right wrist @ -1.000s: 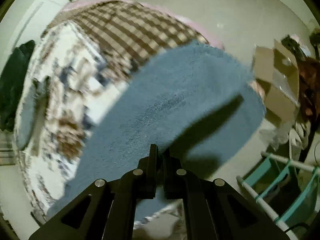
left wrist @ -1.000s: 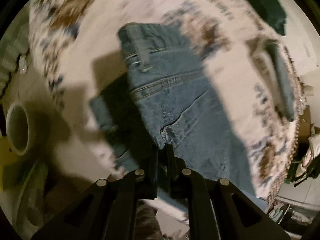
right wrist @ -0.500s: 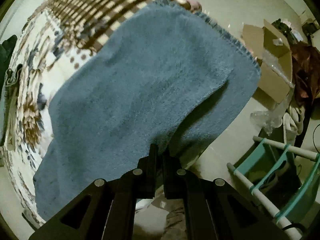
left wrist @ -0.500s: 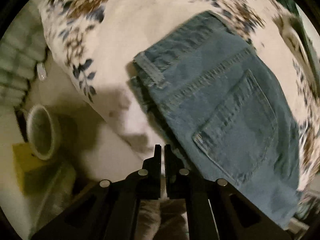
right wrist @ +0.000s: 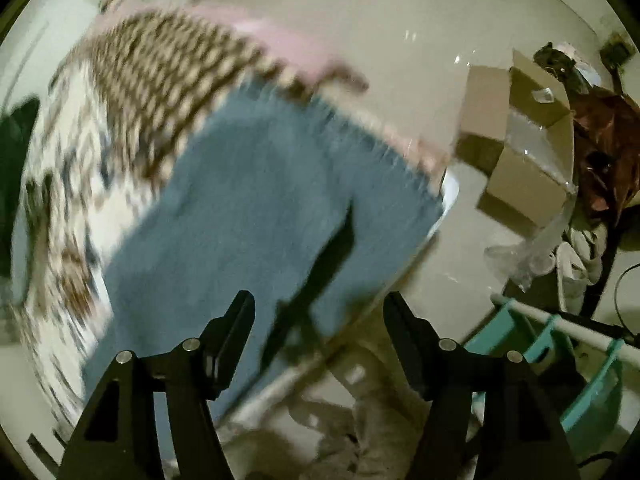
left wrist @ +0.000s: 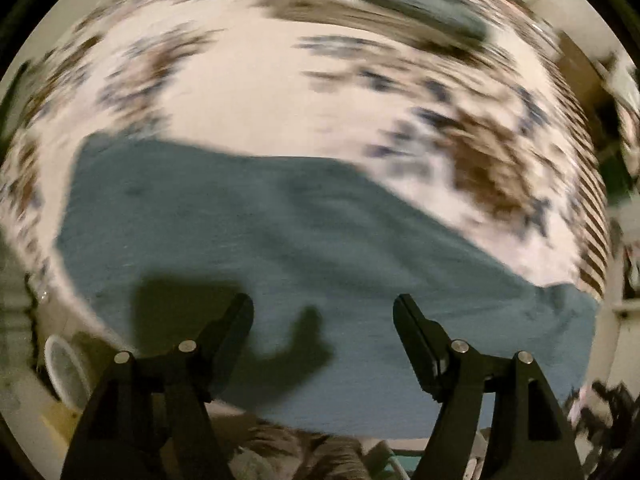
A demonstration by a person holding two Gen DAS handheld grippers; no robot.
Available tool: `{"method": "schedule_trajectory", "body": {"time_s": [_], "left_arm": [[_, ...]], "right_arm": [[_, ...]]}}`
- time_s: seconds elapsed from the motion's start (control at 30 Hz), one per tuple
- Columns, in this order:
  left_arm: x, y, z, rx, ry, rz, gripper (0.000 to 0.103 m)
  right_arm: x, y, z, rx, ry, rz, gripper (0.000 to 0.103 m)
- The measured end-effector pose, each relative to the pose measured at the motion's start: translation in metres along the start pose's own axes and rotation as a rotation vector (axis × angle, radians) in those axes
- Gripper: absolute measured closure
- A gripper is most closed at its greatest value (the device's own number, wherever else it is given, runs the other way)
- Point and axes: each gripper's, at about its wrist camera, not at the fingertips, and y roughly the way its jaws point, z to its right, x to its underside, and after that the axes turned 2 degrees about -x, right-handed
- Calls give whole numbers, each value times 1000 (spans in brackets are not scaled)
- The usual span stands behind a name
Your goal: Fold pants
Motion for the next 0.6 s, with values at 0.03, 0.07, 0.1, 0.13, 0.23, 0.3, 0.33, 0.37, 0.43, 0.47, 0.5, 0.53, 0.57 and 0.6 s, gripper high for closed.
{"method": "schedule_trajectory", "body": {"time_s": [0.03, 0.07, 0.1, 0.13, 0.23, 0.3, 0.33, 0.37, 0.43, 0.47, 0.5, 0.53, 0.57, 0.6], "left_arm": [[0, 4, 25, 15, 37, 3, 32], [1, 9, 46, 25, 73, 3, 32], [-4, 19, 56, 31, 101, -1, 32], [-6, 24, 64, 36, 127, -5, 32], [-6, 44, 104, 36, 210, -26, 32], [1, 55, 130, 30, 267, -48, 32], [4, 59, 139, 25, 290, -57, 32], [8, 62, 145, 21, 307, -63, 32], [18, 67, 157, 15, 334, -85, 32], [22, 68, 160, 12, 340, -92, 32], [27, 70, 163, 9, 346, -100, 32], [31, 71, 165, 4, 349, -109, 32], [33, 71, 166, 1, 350, -115, 32], [36, 72, 167, -2, 350, -124, 32]], "right_arm": [[-13, -1, 4, -13, 8, 15, 34], [-23, 0, 5, -24, 10, 20, 34], [-36, 3, 6, -47, 16, 16, 34], [-47, 9, 7, -77, 32, 0, 34], [-70, 35, 18, -136, 135, -91, 34], [-71, 60, 28, -173, 236, -195, 34], [-68, 70, 33, -201, 286, -230, 34], [-65, 79, 39, -249, 345, -263, 34], [-54, 95, 45, -337, 446, -326, 36], [-49, 99, 44, -390, 478, -336, 40], [-45, 104, 41, -465, 500, -341, 43], [-43, 105, 36, -530, 503, -324, 43], [-42, 104, 33, -578, 497, -291, 43], [-44, 101, 30, -617, 482, -242, 43]]}}
